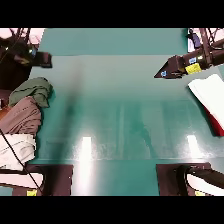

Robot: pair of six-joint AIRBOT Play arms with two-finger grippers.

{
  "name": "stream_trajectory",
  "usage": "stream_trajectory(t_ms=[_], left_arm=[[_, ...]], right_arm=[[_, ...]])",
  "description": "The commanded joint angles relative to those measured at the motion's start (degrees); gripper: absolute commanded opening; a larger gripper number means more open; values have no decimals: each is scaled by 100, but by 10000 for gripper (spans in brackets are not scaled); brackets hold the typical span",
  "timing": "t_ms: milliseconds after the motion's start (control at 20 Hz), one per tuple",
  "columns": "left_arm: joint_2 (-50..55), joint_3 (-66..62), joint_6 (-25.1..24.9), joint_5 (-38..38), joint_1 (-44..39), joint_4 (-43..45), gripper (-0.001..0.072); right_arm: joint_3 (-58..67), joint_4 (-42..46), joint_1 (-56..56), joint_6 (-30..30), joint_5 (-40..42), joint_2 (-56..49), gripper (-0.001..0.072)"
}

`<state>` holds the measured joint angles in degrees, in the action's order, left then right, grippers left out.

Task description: Fold the shirts.

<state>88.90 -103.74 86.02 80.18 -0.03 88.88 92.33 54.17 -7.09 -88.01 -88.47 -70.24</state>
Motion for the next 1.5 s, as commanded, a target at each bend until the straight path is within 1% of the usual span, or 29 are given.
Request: stream_trajectory(t_ms=[0, 150, 300, 400, 500, 550, 600, 650, 700, 800, 900, 950, 1050, 1100, 1250, 1350, 1450], left_arm=[[4, 1016, 210, -501, 817, 529, 555], [4, 1893, 203, -1410, 1213, 527, 555], [13, 2330, 55, -2293, 1217, 485, 555], [79, 2332, 57, -2529, 1209, 485, 554], [131, 2332, 57, -2553, 1209, 505, 553], [149, 2332, 59, -2549, 1209, 503, 529], [155, 2332, 61, -2557, 1209, 487, 441], [157, 2332, 61, -2555, 1209, 472, 268], [155, 2330, 59, -2549, 1209, 472, 41], [149, 2271, 59, -2385, 1209, 365, 28], [74, 1982, 44, -2098, 1209, 7, 27], [-20, 1764, -52, -2004, 1189, -125, 26], [-354, 1163, -382, -1818, 1108, -455, 26], [-590, 815, -623, -1703, 1038, -730, 26], [-1244, -254, -1416, -1104, 688, -1891, 26], [-1620, -769, -1668, -822, 299, -2658, 26], [-1886, -1045, -1893, -699, -247, -3163, 26]], right_arm=[[0, 0, -7, -2, 4, 2, 16], [0, 0, -7, -2, 7, 2, 16], [-2, -2, -7, -4, 9, 2, 16], [0, -4, -7, -4, 0, 2, 17], [0, -7, -7, -4, 2, 2, 16], [-2, -7, -7, -4, 7, 2, 17], [0, -7, -7, -4, 7, 2, 16], [0, -7, -7, -7, 4, 2, 16], [0, -9, -7, -4, 4, 2, 16], [0, -11, -7, -4, 11, 2, 16], [35, -9, 15, -4, 61, 2, 17], [131, -11, 81, -4, 85, 2, 16], [535, -17, 273, -4, 138, 2, 16], [807, -20, 380, -4, 153, 2, 16], [1488, -15, 636, -4, 208, 2, 16], [1838, -15, 782, -4, 273, 2, 16], [2096, -17, 872, -4, 289, 2, 16]])
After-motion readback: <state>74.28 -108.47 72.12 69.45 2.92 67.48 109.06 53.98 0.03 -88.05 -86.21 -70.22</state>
